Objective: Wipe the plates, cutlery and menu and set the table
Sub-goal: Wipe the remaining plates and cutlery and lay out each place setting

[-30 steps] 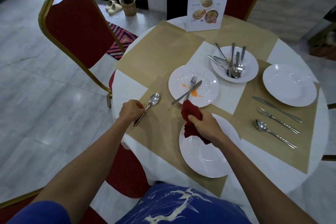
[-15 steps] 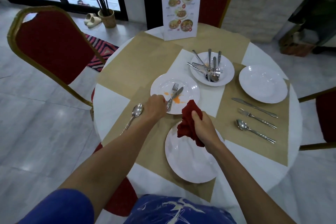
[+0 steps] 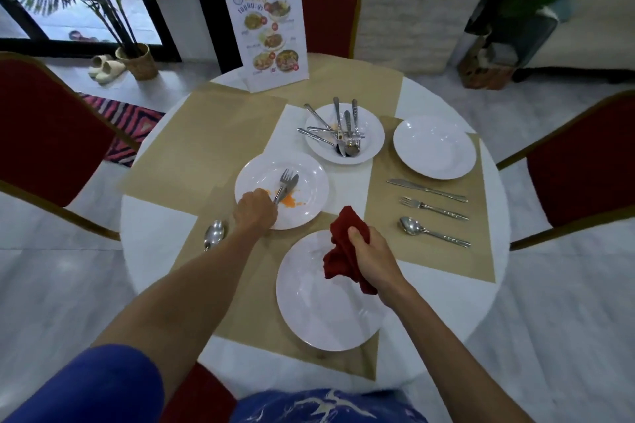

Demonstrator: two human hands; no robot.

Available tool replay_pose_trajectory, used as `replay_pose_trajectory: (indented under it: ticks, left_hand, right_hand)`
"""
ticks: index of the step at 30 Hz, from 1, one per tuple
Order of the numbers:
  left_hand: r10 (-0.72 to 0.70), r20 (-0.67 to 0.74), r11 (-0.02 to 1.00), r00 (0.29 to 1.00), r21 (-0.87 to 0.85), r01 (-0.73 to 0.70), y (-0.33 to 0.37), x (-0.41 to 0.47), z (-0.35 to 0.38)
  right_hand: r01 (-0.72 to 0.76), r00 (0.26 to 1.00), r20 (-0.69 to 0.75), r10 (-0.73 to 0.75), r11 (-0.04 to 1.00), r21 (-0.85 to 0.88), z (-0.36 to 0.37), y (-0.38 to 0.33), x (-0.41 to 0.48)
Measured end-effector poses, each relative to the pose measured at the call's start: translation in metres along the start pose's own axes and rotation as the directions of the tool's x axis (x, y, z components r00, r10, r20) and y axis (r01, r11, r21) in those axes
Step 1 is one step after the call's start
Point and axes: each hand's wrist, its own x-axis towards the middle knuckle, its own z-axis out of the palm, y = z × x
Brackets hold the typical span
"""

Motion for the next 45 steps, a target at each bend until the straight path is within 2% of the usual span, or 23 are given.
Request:
replay_pose_trajectory:
  ticks: [4, 7, 9, 11, 13, 15, 17, 19, 26, 28, 31, 34, 36, 38, 41, 43, 45]
  left_hand:
    - [-0.116, 0.056, 0.977, 0.992, -0.172, 0.124, -0.007, 0.005, -0.006]
    - [-0.123, 0.112, 0.894, 0.986, -0.420, 0.159, -0.001, -0.013, -0.028]
    - [-0.081, 0.203, 0.767, 0.976, -0.613, 0.191, 0.008, -0.041, -0.043]
    - [0.024, 0.286, 0.645, 0.958, -0.737, 0.204, 0.019, -0.079, -0.051]
    - [0.126, 0.300, 0.609, 0.946, -0.776, 0.165, 0.032, -0.118, -0.045]
    - [0.201, 0.278, 0.636, 0.939, -0.766, 0.091, 0.046, -0.152, -0.028]
    - [0.253, 0.252, 0.661, 0.934, -0.750, 0.023, 0.053, -0.174, -0.014]
    - [0.291, 0.246, 0.662, 0.925, -0.750, -0.009, 0.050, -0.185, -0.011]
    - [0.281, 0.218, 0.795, 0.935, -0.599, -0.099, 0.033, -0.191, -0.040]
    - [0.269, 0.180, 0.801, 0.946, -0.588, -0.116, 0.034, -0.187, -0.043]
    - [0.299, 0.188, 0.777, 0.936, -0.617, -0.125, 0.028, -0.192, -0.043]
    - [0.318, 0.247, 0.770, 0.915, -0.631, -0.097, 0.016, -0.200, -0.047]
    - [0.322, 0.257, 0.744, 0.911, -0.664, -0.076, 0.009, -0.204, -0.052]
    - [0.271, 0.190, 0.706, 0.944, -0.706, -0.061, 0.010, -0.204, -0.054]
    - [0.166, 0.061, 0.701, 0.984, -0.710, -0.074, 0.030, -0.195, -0.052]
    - [0.187, 0.043, 0.727, 0.981, -0.678, -0.109, 0.043, -0.192, -0.047]
    - [0.217, 0.062, 0.729, 0.974, -0.674, -0.120, 0.047, -0.194, -0.039]
  right_hand:
    - [-0.003, 1.000, -0.004, 0.004, 0.998, 0.065, -0.005, -0.008, -0.004]
    - [-0.043, 0.999, -0.009, 0.047, 0.975, 0.219, -0.009, -0.011, 0.001]
    - [-0.114, 0.993, 0.023, 0.116, 0.894, 0.434, -0.012, -0.010, 0.009]
    - [-0.166, 0.986, 0.083, 0.148, 0.744, 0.647, -0.012, -0.008, 0.019]
    - [-0.210, 0.975, 0.112, 0.192, 0.636, 0.743, -0.006, -0.013, 0.024]
    - [-0.256, 0.965, 0.146, 0.219, 0.657, 0.709, 0.010, -0.019, 0.022]
    - [-0.272, 0.962, 0.162, 0.218, 0.783, 0.559, 0.027, -0.023, 0.018]
    - [-0.230, 0.973, 0.129, 0.192, 0.847, 0.479, 0.034, -0.024, 0.014]
    - [-0.117, 0.989, -0.027, 0.144, 0.884, 0.452, 0.029, -0.026, 0.024]
    - [-0.150, 0.986, 0.011, 0.165, 0.868, 0.472, 0.037, -0.024, 0.020]
    - [-0.145, 0.989, 0.042, 0.140, 0.916, 0.374, 0.036, -0.023, 0.020]
    - [-0.031, 0.992, -0.111, 0.065, 0.958, 0.286, 0.013, -0.025, 0.031]
    - [-0.015, 0.965, -0.237, 0.110, 0.929, 0.369, -0.008, -0.026, 0.043]
    - [-0.072, 0.968, -0.168, 0.185, 0.850, 0.521, -0.018, -0.022, 0.047]
    - [-0.198, 0.980, 0.133, 0.148, 0.794, 0.575, 0.004, -0.014, 0.030]
    - [-0.241, 0.954, 0.289, 0.084, 0.788, 0.567, 0.022, -0.013, 0.017]
    - [-0.273, 0.938, 0.337, 0.081, 0.770, 0.576, 0.027, -0.016, 0.013]
